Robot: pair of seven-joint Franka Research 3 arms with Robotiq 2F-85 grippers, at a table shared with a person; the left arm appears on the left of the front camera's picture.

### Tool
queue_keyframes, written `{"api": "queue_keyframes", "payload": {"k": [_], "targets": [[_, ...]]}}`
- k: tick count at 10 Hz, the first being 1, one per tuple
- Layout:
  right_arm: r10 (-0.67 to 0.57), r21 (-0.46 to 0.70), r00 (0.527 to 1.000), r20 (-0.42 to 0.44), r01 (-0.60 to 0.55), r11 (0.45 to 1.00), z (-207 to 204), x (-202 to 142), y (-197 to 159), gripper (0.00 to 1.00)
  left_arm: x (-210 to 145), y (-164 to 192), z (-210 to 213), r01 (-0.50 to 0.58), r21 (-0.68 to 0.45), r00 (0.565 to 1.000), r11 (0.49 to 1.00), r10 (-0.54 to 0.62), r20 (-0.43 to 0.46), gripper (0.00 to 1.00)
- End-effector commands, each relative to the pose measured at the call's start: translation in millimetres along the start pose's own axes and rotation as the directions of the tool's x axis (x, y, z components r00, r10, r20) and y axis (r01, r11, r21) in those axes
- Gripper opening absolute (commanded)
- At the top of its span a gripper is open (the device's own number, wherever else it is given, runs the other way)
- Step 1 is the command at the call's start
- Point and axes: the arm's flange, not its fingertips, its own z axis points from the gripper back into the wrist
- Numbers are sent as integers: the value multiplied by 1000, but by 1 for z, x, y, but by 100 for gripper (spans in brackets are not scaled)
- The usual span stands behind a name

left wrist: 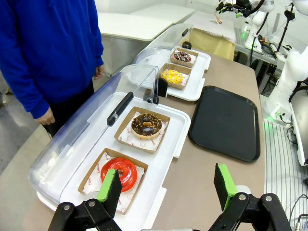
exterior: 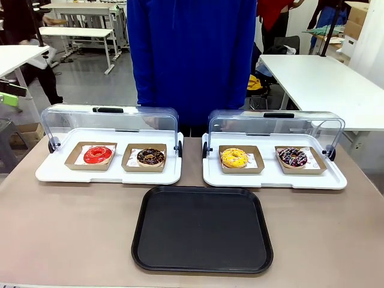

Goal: Move the first donut from the left to the tray.
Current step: Pick up the Paper togo box containing the Donut indicated by the person and place it on the Handle tray.

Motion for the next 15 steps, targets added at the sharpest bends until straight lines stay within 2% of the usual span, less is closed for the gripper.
{"api": "queue_keyframes", "payload": {"k": [1,15], "targets": [[28,-3,999,26,-28,1000,-1,2,-4,100,0,0,1,13,-7,1000,1000,-13,8,100],[28,-3,999,26,-28,1000,-1,2,-4,100,0,0,1,13,-7,1000,1000,-13,8,100]]}}
